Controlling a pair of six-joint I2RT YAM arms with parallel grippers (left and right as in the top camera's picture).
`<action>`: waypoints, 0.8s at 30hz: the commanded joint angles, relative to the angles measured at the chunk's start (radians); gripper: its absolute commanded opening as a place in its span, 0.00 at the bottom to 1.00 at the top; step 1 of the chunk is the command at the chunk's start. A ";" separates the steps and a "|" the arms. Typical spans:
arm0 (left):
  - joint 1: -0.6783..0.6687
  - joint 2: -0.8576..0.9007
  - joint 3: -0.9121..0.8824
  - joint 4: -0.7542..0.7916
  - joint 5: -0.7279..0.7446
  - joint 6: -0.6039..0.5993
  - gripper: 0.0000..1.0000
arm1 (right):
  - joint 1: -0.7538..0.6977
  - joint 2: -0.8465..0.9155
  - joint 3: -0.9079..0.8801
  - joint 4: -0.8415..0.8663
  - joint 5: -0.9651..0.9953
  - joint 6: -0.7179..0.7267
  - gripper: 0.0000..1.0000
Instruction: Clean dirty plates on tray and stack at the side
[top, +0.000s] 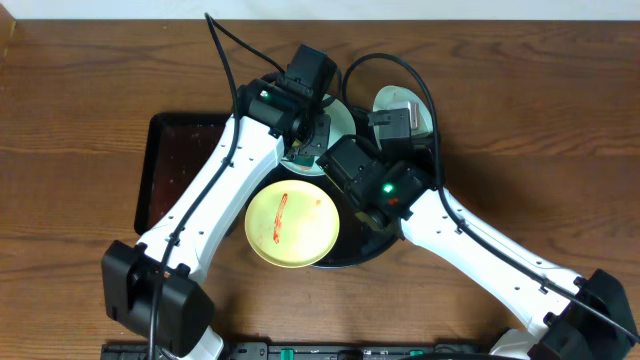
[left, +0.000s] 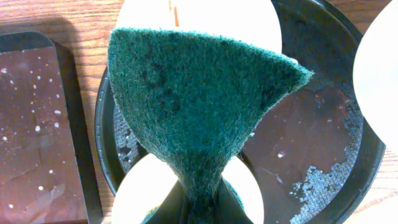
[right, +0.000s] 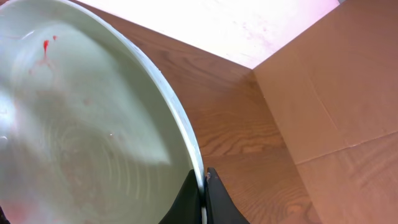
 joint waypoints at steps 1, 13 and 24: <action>0.000 0.001 0.014 -0.003 -0.002 -0.013 0.07 | 0.005 -0.012 0.015 -0.001 0.054 0.036 0.01; 0.000 0.001 0.014 -0.003 -0.002 -0.013 0.08 | -0.111 -0.012 0.014 -0.059 -0.435 0.048 0.01; -0.001 0.005 0.012 -0.002 0.126 0.065 0.07 | -0.422 -0.012 0.003 -0.044 -1.310 -0.539 0.01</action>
